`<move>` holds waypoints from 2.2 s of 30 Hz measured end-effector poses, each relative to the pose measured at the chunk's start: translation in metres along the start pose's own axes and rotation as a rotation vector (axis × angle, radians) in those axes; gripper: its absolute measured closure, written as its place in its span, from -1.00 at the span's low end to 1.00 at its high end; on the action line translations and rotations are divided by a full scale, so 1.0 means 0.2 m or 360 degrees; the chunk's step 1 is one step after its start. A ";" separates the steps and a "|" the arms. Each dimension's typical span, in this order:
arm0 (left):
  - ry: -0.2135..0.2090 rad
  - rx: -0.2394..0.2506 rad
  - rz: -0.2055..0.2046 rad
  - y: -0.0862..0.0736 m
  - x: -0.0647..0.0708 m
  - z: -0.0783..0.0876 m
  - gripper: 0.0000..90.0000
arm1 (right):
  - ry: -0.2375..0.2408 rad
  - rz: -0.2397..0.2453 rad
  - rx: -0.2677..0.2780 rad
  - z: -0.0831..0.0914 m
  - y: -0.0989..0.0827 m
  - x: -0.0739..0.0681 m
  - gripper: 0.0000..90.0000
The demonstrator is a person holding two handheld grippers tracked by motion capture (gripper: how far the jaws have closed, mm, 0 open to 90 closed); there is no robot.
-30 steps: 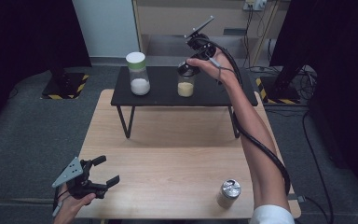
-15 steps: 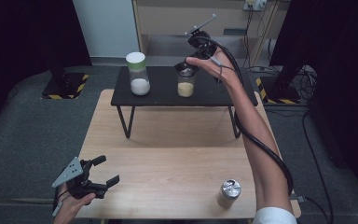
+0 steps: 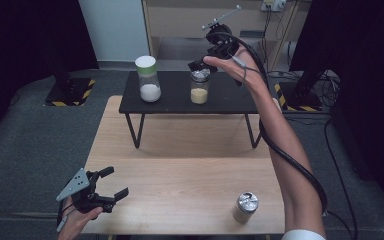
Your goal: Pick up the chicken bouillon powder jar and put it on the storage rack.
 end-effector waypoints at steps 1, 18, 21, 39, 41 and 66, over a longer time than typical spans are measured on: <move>0.0000 -0.0001 -0.0001 0.00 0.00 0.00 -1.00 | 0.0005 -0.0002 0.0012 0.01 -0.01 0.00 -0.78; 0.0003 -0.0014 -0.0009 0.00 0.00 0.00 -1.00 | -0.0035 0.0036 0.0232 0.25 -0.26 -0.08 -0.82; 0.0004 -0.0017 -0.0012 0.00 0.00 0.00 -1.00 | -0.0049 0.0049 0.0288 0.30 -0.33 -0.10 -0.83; 0.0007 -0.0023 -0.0015 0.01 0.01 -0.01 -1.00 | -0.0041 -0.0009 0.0448 0.49 -0.70 -0.16 -0.84; 0.0006 -0.0025 -0.0017 0.01 0.01 -0.01 -1.00 | -0.0049 -0.0011 0.0456 0.50 -0.73 -0.17 -0.84; -0.0010 -0.0040 -0.0022 0.01 0.01 -0.01 -0.99 | -0.0101 -0.0008 0.0548 0.66 -1.20 -0.36 -0.84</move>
Point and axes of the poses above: each handheld gripper's, and its own axes: z roughly backward along the jaws, y roughly out of its top, x roughly to its right, the point moved 6 cm from there along -z, roughly forward along the jaws, and after that the axes turned 6 degrees about -y, right-handed, at the moved point
